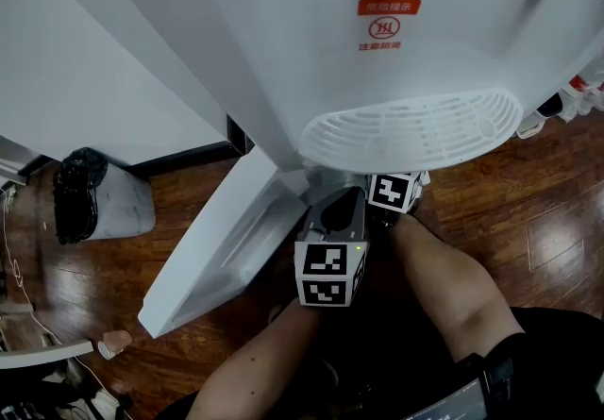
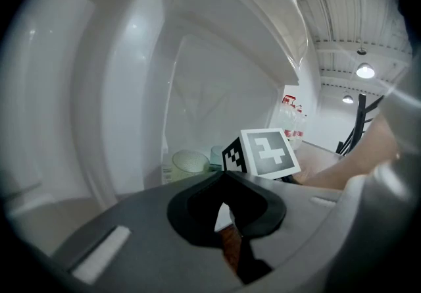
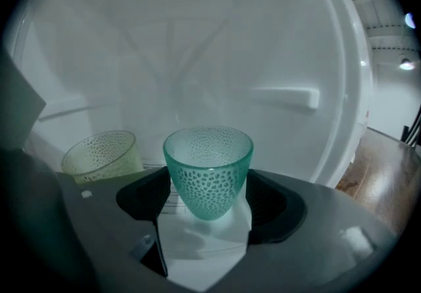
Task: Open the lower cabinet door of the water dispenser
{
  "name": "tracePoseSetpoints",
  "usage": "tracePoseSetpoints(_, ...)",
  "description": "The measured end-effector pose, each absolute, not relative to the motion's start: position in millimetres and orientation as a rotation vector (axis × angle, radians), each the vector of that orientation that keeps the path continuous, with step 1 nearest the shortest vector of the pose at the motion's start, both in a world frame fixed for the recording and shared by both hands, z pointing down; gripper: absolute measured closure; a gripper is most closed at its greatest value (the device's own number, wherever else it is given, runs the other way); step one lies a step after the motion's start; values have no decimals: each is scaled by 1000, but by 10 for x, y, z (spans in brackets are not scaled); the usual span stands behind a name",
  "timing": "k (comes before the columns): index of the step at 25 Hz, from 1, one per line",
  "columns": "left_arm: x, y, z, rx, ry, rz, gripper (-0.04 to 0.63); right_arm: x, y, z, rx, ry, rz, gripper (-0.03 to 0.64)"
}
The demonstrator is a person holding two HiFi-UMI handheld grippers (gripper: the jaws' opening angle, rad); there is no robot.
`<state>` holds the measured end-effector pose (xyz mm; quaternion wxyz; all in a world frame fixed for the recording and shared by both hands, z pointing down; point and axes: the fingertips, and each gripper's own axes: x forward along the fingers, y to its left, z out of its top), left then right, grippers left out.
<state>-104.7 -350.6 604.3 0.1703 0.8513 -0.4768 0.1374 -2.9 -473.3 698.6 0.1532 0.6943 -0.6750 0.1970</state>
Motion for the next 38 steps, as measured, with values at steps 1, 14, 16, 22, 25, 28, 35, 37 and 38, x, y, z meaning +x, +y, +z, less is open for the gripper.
tracePoseSetpoints(1, -1058, -3500, 6043, 2417, -1352, 388, 508, -54, -4748, 6990, 1981, -1952, 570, 256)
tracePoseSetpoints(14, -1102, -3432, 6030, 2451, -1326, 415, 508, -3, -4499, 6996, 1896, -1923, 575, 272)
tracePoseSetpoints(16, -1071, -3384, 6010, 2484, -1309, 444, 508, -18, -4406, 6951, 1870, -1949, 562, 270)
tracePoseSetpoints(22, -1006, -3257, 5852, 2564, -1278, 496, 508, -42, -4112, 6765, 1817, -2014, 576, 270)
tracePoseSetpoints(25, -1042, -3205, 5755, 2560, -1287, 495, 508, -79, -3991, 6593, 1797, -2061, 555, 270)
tracePoseSetpoints(28, -1043, -3181, 5628, 2579, -1288, 507, 505, -52, -3869, 6445, 1793, -2081, 578, 270)
tracePoseSetpoints(35, -1019, -3186, 5199, 2641, -1273, 544, 485, 28, -3572, 5911, 1769, -2162, 556, 270)
tracePoseSetpoints(37, -980, -3153, 5039, 2688, -1243, 604, 479, 52, -3466, 5714, 1747, -2185, 533, 268)
tracePoseSetpoints(38, -957, -3122, 4947, 2707, -1217, 630, 476, 60, -3412, 5614, 1736, -2197, 525, 268)
